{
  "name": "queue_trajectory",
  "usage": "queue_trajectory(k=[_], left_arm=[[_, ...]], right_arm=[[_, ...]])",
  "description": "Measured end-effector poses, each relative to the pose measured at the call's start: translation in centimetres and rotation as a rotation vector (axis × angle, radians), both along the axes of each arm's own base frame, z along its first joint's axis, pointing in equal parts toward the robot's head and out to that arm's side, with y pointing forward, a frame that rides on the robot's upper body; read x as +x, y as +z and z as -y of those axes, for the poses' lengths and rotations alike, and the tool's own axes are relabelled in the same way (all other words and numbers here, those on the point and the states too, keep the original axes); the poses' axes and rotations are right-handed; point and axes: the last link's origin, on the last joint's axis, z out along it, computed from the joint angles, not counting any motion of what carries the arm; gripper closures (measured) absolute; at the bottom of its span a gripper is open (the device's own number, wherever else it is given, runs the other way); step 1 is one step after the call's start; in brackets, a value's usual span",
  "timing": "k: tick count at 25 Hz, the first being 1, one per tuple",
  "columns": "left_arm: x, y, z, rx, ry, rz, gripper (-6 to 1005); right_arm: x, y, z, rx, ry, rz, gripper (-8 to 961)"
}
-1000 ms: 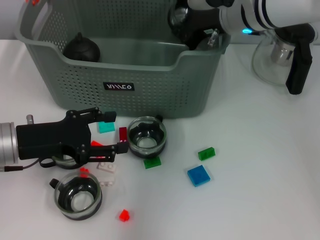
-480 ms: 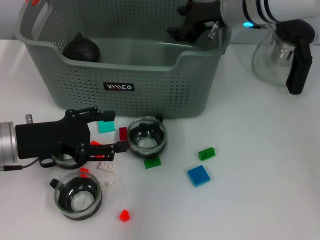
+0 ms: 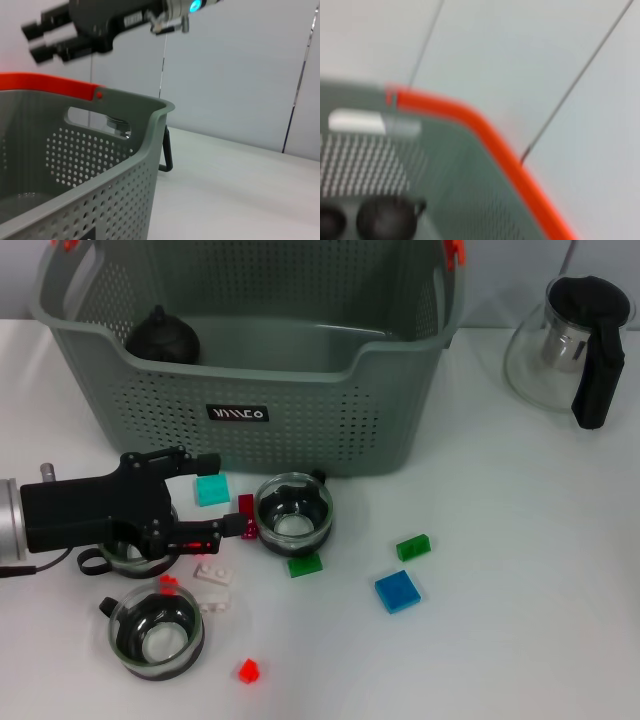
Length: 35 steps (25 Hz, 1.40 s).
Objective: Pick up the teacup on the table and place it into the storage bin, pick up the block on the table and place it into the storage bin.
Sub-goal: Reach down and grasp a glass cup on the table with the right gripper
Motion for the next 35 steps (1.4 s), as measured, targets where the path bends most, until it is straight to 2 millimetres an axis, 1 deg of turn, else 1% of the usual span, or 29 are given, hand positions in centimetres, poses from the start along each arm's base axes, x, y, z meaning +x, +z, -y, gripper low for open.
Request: queue_trajectory(k=[2, 4, 8, 15, 19, 22, 26, 30, 35], left_arm=[[0.0, 0.0, 0.0, 0.001, 0.001, 0.001, 140], [-0.1, 0.1, 0.1, 0.001, 0.001, 0.001, 140], [-0.2, 0.1, 0.2, -0.005, 0.001, -0.005, 141], [-0.3, 0.5, 0.6, -0.008, -0.006, -0.008, 141], [-0.6, 0.6, 0.9, -0.006, -0.005, -0.011, 141], [-0.8, 0.6, 1.1, -0.004, -0.005, -0.014, 141], [-0.9, 0.6, 1.3, -0.008, -0.003, -0.018, 141], [-1.0, 0.5, 1.5, -0.006, -0.010, -0.021, 141], [-1.0, 0.4, 1.5, -0.008, -0.012, -0.021, 140]], right_arm=[[-0.6, 1.0, 0.5, -0.008, 0.023, -0.051, 408], [-1.1, 2.1, 1.5, -0.041, 0.046, -0.101, 408], [-0.9, 3.4, 4.3, -0.145, 0.073, -0.134, 409], [0.9, 4.9, 10.6, -0.389, 0.090, -0.065, 411], [2.4, 5.0, 12.9, -0.515, 0.051, 0.010, 413], [3.3, 4.3, 13.8, -0.593, -0.005, 0.090, 415], [3.7, 2.2, 14.5, -0.662, -0.073, 0.223, 417], [3.6, -0.3, 14.3, -0.706, -0.086, 0.283, 419], [3.1, -3.5, 13.6, -0.725, -0.086, 0.320, 419]])
